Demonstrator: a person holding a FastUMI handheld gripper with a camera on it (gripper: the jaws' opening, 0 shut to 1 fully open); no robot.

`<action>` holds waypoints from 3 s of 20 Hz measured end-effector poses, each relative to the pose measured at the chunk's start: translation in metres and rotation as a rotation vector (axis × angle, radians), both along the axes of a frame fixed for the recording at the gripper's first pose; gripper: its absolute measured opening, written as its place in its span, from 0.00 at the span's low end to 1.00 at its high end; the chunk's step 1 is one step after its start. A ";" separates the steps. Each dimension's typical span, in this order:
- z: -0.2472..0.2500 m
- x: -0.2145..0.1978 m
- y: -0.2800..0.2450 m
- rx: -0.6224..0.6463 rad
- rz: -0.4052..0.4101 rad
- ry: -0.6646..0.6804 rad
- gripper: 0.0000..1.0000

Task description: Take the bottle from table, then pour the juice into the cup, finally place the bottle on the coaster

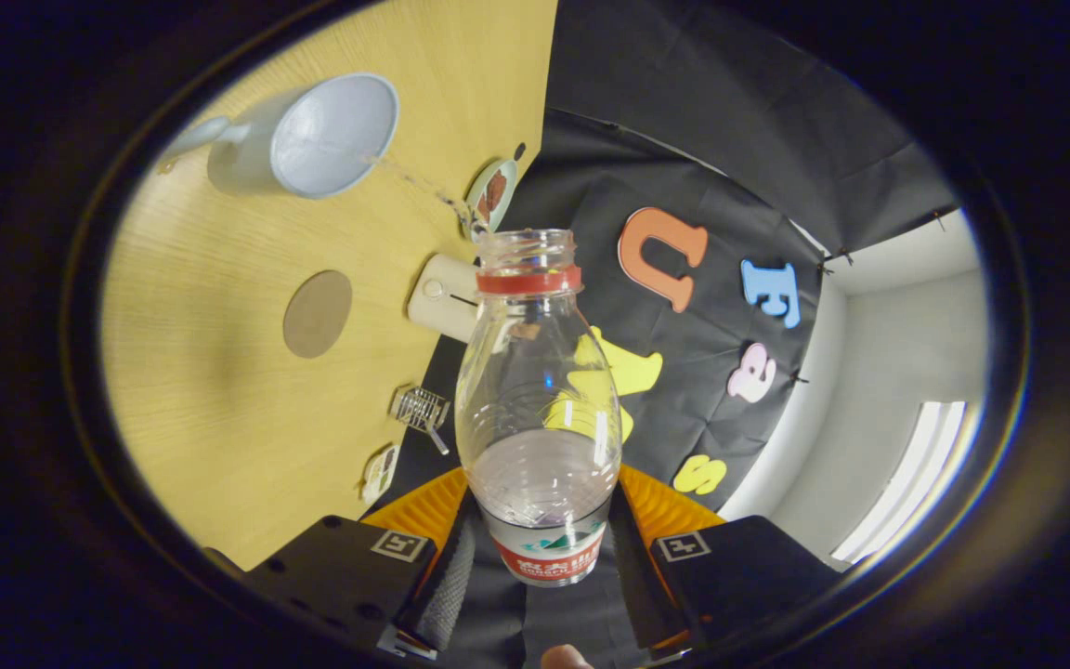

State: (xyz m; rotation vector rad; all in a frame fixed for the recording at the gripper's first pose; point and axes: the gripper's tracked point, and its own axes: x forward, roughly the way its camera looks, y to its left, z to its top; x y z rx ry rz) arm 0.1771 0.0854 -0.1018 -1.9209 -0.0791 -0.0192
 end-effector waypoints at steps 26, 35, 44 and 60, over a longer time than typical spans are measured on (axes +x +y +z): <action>0.023 0.004 0.026 -0.087 0.021 -0.023 0.75; 0.026 0.006 0.029 -0.088 0.026 -0.027 0.75; 0.027 0.003 0.028 -0.072 0.030 -0.029 0.75; 0.023 -0.023 0.003 0.417 0.003 0.075 0.75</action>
